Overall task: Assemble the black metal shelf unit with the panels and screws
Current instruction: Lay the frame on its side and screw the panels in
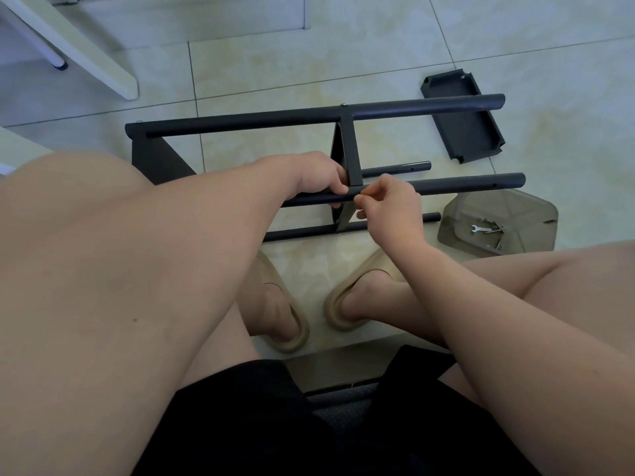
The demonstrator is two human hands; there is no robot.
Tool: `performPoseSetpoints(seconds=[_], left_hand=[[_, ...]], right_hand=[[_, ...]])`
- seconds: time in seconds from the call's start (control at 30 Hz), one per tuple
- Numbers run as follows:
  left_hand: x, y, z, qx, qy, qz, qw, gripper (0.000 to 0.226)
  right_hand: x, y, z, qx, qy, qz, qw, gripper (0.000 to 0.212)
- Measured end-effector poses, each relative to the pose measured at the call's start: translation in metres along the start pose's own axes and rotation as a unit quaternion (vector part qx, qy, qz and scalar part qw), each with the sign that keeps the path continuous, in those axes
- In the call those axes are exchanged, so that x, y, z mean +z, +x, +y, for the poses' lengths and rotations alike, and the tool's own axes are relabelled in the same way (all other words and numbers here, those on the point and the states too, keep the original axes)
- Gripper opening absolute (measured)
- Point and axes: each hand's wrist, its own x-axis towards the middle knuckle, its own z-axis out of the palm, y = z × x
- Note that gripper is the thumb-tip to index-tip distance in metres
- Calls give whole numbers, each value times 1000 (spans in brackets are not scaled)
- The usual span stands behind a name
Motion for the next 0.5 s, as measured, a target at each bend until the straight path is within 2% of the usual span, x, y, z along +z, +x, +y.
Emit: performPoseSetpoints(seconds=[0.07, 0.13, 0.2, 0.27, 0.33, 0.5], left_hand=[[-1, 0, 1, -3, -6, 4, 1000, 28], [-2, 0, 1, -4, -10, 8, 1000, 27], [-3, 2, 1, -5, -8, 10, 1000, 27], [-5, 5, 1, -5, -5, 9, 1000, 29], [-9, 8, 2, -8, -7, 9, 1000, 31], [-31, 16, 13, -13, 36, 14, 999, 26]], right_hand=[[-5, 6, -4, -1, -68, 3, 998, 17], [-13, 11, -6, -10, -136, -1, 991, 25], [-22, 19, -9, -26, -181, -41, 982, 37], [-30, 29, -14, -33, -196, -93, 976, 40], [-33, 38, -18, -47, -204, -121, 970, 33], [-29, 62, -24, -91, -231, -118, 962, 31]])
